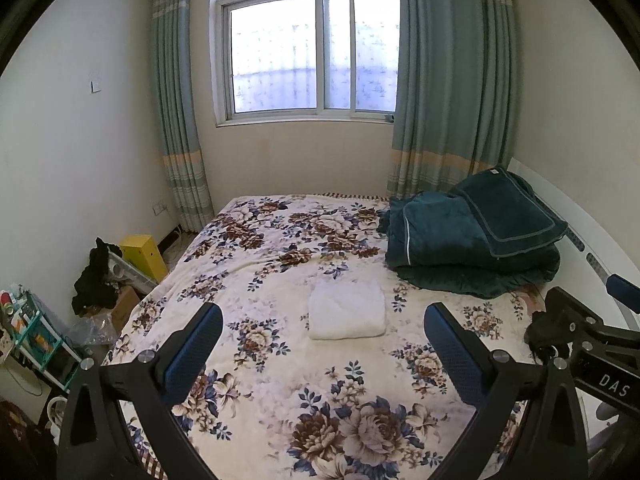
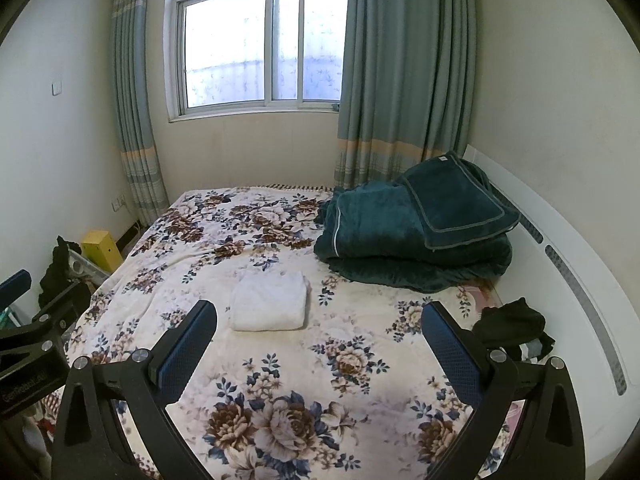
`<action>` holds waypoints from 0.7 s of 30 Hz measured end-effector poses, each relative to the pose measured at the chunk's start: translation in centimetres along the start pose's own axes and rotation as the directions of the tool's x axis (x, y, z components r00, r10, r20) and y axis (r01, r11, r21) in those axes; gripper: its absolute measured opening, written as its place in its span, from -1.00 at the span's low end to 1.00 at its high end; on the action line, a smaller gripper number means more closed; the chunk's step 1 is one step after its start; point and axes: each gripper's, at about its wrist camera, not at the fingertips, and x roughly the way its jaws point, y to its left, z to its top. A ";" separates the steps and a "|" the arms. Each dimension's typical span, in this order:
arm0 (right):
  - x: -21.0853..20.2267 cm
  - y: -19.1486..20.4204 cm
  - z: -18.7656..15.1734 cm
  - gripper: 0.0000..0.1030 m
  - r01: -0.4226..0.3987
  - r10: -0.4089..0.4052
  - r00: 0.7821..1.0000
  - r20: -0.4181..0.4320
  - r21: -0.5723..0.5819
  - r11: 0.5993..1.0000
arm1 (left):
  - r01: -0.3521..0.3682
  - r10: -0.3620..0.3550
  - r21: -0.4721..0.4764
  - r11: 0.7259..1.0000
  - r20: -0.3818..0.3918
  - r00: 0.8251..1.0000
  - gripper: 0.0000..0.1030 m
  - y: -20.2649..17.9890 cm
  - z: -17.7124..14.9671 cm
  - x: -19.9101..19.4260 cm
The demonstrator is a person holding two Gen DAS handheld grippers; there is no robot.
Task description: Fold small clothes
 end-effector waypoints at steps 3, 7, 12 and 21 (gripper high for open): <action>-0.5 0.1 0.0 1.00 0.001 -0.001 1.000 0.005 -0.001 1.000 | 0.000 0.000 0.001 1.000 0.004 1.000 1.00 0.1 0.0 -0.2; -1.2 0.3 -0.2 1.00 0.004 -0.004 1.000 0.008 0.002 1.000 | 0.000 0.000 0.002 1.000 0.006 1.000 1.00 0.1 0.0 -0.4; -1.5 0.7 -0.2 1.00 0.006 -0.006 1.000 0.009 0.003 1.000 | -0.004 0.004 0.000 1.000 0.007 1.000 1.00 0.3 0.0 -0.6; -1.8 0.8 -0.6 1.00 0.011 -0.011 1.000 0.011 0.007 1.000 | -0.009 0.009 0.000 1.000 0.010 1.000 1.00 0.3 0.1 -0.8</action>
